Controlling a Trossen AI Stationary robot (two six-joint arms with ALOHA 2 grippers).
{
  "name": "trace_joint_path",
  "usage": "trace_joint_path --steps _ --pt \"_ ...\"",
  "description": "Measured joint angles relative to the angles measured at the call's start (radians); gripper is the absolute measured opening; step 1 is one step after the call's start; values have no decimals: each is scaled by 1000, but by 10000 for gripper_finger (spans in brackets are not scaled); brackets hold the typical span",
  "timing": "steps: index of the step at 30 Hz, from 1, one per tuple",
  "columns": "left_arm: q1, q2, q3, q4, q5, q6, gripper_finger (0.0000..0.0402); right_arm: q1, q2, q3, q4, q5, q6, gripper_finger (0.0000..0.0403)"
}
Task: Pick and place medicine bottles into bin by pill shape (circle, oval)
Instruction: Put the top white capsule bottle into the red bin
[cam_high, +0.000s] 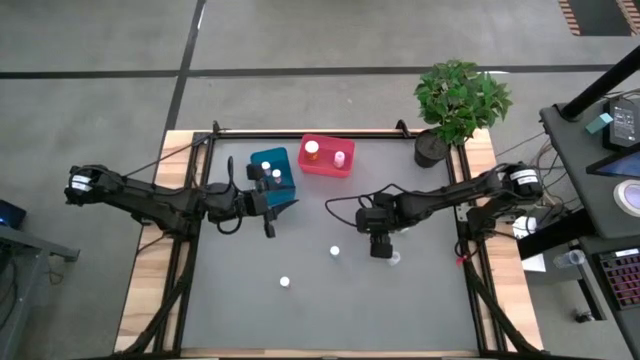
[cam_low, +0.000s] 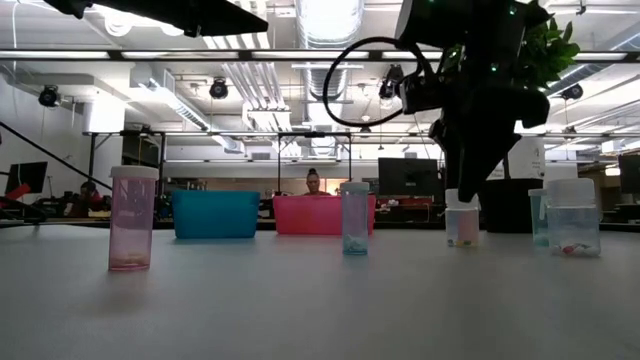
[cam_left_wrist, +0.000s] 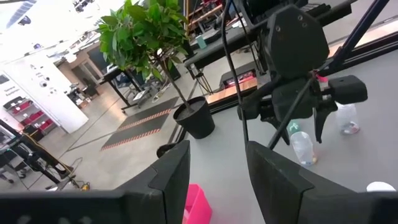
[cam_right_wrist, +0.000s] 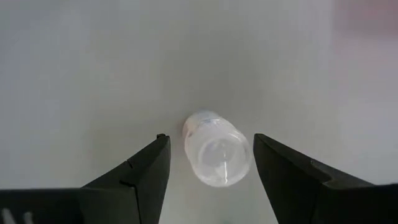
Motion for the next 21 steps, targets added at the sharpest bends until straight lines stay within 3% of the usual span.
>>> trace_joint_path --steps 9,21 --pt "0 0 -2 -1 0 0 142 0 22 -5 25 0 -7 215" --pt "0 0 -2 -2 0 2 142 0 18 -10 24 -6 -16 127"
